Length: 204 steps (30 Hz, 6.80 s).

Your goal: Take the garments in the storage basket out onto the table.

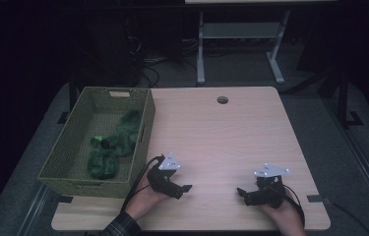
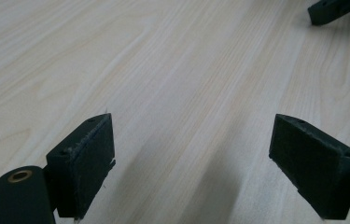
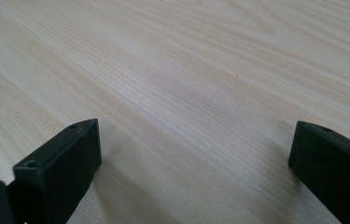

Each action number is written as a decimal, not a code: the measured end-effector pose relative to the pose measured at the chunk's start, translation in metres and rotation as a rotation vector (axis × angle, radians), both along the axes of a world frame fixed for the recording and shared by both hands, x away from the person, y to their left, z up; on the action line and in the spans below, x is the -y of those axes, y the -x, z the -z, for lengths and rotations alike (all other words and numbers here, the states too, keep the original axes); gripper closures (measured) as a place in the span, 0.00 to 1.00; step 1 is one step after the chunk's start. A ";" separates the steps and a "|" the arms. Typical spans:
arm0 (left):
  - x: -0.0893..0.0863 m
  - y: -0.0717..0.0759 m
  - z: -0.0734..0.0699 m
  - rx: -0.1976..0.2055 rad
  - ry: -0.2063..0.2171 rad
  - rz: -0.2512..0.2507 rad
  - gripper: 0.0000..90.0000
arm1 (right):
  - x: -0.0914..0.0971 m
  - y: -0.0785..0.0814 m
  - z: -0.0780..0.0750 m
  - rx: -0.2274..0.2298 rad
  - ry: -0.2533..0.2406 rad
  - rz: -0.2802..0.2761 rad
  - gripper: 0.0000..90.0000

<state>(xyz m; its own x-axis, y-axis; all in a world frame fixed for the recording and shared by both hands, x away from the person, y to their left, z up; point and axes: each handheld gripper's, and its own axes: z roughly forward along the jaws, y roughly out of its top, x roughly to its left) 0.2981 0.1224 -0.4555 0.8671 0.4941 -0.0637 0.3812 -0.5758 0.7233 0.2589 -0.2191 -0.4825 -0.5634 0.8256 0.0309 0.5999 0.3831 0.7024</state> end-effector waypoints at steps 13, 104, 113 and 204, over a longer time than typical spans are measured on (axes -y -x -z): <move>0.000 -0.002 -0.011 -0.011 0.015 -0.003 0.15 | 0.000 0.000 0.000 0.000 0.000 0.000 0.02; -0.094 -0.045 -0.116 0.051 0.045 -0.068 0.50 | -0.001 0.000 0.000 0.004 0.001 0.004 0.02; -0.118 -0.045 -0.119 0.058 0.048 -0.109 0.60 | 0.000 0.000 0.000 0.003 0.002 0.003 0.02; -0.184 -0.076 -0.070 -0.091 -0.215 -0.265 0.96 | 0.000 0.000 0.000 0.003 0.002 0.004 0.02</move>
